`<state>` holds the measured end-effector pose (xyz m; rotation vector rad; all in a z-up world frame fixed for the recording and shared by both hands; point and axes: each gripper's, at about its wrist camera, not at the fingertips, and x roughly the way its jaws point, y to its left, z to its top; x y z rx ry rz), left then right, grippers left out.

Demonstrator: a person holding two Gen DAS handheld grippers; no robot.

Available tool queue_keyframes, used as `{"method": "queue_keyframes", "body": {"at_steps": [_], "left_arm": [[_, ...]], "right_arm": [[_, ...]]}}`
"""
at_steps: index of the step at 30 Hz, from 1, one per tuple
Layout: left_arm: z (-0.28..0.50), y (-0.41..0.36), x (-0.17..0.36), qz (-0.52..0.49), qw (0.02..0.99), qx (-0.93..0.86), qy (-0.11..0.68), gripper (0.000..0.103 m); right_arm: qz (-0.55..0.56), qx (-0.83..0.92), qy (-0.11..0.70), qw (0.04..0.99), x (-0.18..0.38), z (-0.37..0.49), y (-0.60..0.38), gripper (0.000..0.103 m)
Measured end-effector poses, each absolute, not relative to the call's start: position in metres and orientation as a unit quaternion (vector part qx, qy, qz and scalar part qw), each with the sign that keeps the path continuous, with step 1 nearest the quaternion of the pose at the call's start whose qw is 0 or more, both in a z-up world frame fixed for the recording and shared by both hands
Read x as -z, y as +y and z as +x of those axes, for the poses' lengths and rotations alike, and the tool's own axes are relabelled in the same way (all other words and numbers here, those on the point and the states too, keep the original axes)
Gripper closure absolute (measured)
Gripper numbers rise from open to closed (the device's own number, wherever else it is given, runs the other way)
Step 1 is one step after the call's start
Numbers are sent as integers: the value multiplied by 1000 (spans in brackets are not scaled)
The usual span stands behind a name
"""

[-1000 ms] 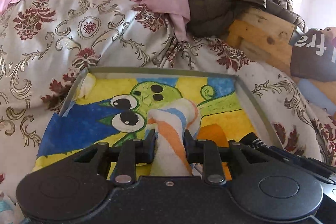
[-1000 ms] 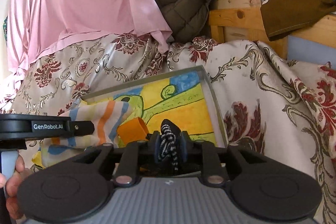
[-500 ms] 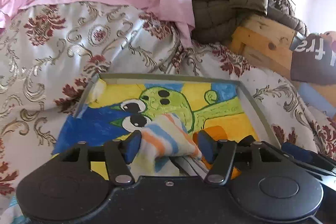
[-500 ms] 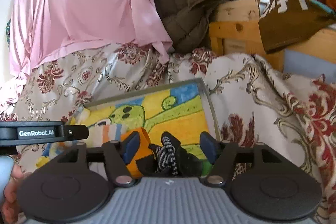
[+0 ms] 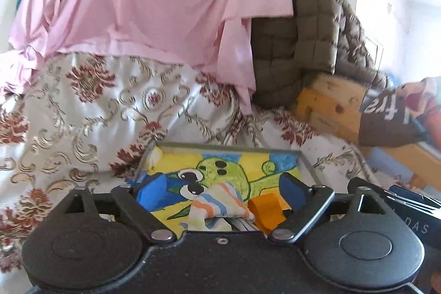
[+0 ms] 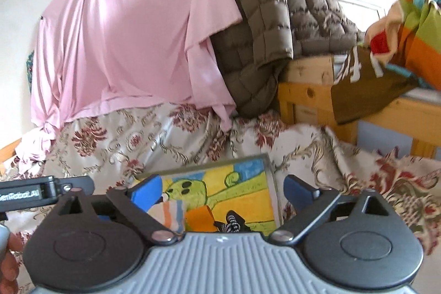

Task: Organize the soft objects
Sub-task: 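Open the left tool on the striped cloth while the right tool releases the sock, then move both open tools back over the pile of items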

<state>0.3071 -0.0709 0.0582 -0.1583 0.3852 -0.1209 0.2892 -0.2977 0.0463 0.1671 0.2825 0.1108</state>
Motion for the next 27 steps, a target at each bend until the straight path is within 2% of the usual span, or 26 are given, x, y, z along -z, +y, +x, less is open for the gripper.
{"method": "queue_keyframes", "body": {"at_steps": [3, 10, 27], "left_arm": [[281, -69, -68, -78, 980, 58, 174, 8], [224, -61, -80, -73, 986, 45, 145, 3], [114, -31, -66, -81, 985, 22, 149, 1]], "right_arm": [[86, -56, 128, 987, -55, 270, -298, 0], [92, -59, 112, 988, -69, 222, -294, 0], [72, -78, 110, 988, -62, 107, -267, 0]]}}
